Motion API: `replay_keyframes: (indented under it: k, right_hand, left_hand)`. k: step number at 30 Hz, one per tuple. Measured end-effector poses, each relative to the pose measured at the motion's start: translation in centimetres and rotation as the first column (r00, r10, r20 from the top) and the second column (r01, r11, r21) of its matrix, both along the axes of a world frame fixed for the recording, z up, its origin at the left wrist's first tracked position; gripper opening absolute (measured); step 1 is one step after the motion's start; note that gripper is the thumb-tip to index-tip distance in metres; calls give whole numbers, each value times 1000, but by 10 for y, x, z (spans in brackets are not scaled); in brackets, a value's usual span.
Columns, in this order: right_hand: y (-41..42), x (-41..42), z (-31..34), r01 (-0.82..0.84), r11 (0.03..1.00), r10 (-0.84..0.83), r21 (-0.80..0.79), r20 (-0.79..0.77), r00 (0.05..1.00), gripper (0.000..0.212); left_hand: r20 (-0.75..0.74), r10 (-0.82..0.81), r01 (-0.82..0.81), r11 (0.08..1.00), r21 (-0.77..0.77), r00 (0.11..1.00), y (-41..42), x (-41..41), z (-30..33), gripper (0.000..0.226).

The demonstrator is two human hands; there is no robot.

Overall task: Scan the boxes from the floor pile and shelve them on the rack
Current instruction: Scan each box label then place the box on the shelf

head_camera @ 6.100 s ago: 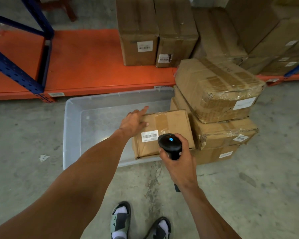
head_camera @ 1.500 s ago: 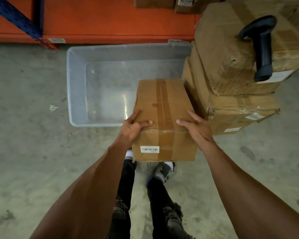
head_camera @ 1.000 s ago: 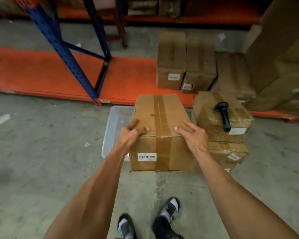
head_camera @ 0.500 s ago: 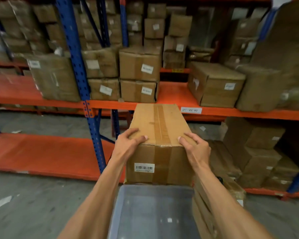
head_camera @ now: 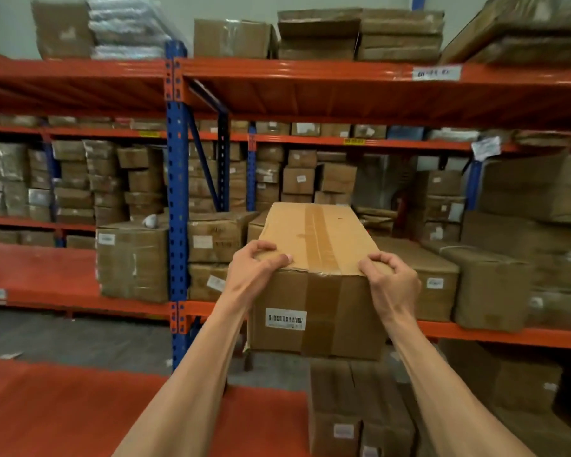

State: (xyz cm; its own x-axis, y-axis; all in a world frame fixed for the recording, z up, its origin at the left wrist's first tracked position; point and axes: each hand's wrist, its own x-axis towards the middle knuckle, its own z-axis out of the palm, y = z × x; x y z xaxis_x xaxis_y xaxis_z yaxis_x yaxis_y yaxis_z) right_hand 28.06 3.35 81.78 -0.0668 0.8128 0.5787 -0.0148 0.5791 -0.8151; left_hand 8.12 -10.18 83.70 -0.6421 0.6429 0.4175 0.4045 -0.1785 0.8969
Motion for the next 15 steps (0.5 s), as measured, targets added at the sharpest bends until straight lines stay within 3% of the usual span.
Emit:
replay_keyframes:
  k: [7,12,15]
  right_hand:
    - [55,-25,66,48,994,-39,98,-90,995,25]
    - [95,-66,107,39,984,-22,172,-102,994,38]
    - [121,-100,124,37,982,-19,185,-101,995,27]
  left_hand:
    - [-38,-1,6,992,129,999,55,-22,69,39]
    - [-58,17,-7,986,169,998,96,-59,105,40]
    - [-51,30,-21,983,184,998,121,-94,118,44]
